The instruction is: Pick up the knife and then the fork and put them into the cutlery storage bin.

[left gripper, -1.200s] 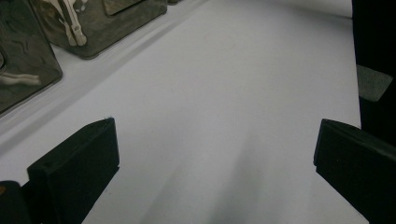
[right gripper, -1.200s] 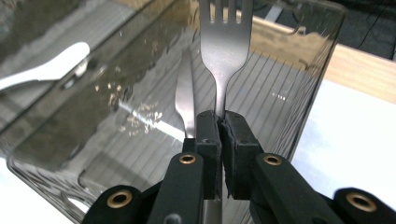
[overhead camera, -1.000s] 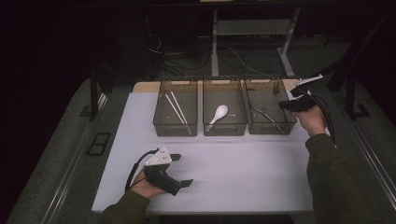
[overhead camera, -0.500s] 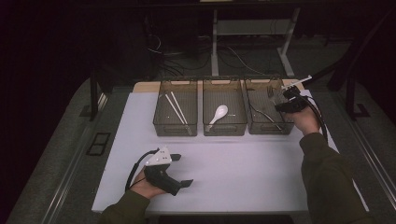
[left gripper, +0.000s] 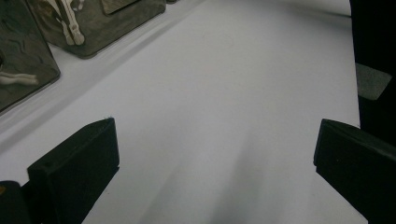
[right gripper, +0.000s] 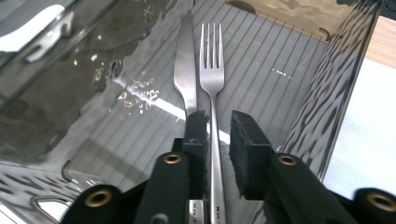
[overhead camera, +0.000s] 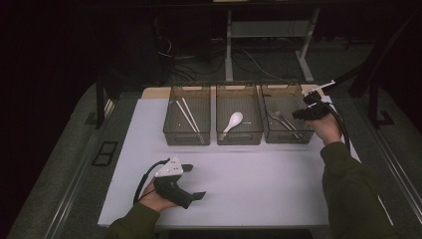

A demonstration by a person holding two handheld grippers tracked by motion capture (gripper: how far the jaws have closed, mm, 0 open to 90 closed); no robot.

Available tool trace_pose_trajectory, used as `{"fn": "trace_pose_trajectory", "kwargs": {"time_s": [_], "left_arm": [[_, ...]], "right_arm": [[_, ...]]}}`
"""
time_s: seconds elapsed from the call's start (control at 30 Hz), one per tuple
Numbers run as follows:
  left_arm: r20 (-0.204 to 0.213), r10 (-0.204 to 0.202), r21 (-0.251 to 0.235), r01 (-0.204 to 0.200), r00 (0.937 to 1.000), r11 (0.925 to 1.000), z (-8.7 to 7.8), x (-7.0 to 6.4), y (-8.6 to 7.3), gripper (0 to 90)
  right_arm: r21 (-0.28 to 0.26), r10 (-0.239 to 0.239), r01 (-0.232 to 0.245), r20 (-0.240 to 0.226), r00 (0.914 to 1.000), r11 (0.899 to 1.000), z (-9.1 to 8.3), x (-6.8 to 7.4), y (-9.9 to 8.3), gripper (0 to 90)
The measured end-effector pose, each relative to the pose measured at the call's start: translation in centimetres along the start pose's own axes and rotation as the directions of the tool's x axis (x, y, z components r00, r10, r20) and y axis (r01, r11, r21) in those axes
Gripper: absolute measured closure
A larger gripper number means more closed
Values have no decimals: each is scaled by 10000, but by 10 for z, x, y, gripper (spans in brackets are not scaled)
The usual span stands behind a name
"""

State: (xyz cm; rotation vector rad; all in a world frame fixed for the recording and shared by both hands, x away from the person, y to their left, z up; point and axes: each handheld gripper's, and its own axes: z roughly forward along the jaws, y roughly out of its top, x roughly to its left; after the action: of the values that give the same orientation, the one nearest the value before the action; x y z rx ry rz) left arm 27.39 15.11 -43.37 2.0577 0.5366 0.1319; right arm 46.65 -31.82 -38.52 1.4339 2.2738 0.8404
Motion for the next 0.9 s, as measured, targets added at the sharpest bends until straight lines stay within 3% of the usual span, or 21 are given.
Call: {"fn": "trace_pose_trajectory", "kwargs": {"time_s": [0.27,0.47,0.73,0.9], "left_arm": [[-11,10,-15,-10,10000,10000,0,2,0,0],[-8,35,-44,-35,10000,10000,-1,2,0,0],[-13,4,-14,-4,10000,10000,0,3,1,0],[-9,-11,-46,11,10000,10000,0,3,1,0]], "right_arm": [[-579,538,-553,-270,9982,9968,-11,-3,-2,533],[-1227,612,-696,-705,9956,9900,-23,-3,-11,468],[-1735,215,-470,-1463,9890,9837,-39,11,-33,421],[-1976,-181,-160,-1698,9853,9802,-47,27,-48,390]]}}
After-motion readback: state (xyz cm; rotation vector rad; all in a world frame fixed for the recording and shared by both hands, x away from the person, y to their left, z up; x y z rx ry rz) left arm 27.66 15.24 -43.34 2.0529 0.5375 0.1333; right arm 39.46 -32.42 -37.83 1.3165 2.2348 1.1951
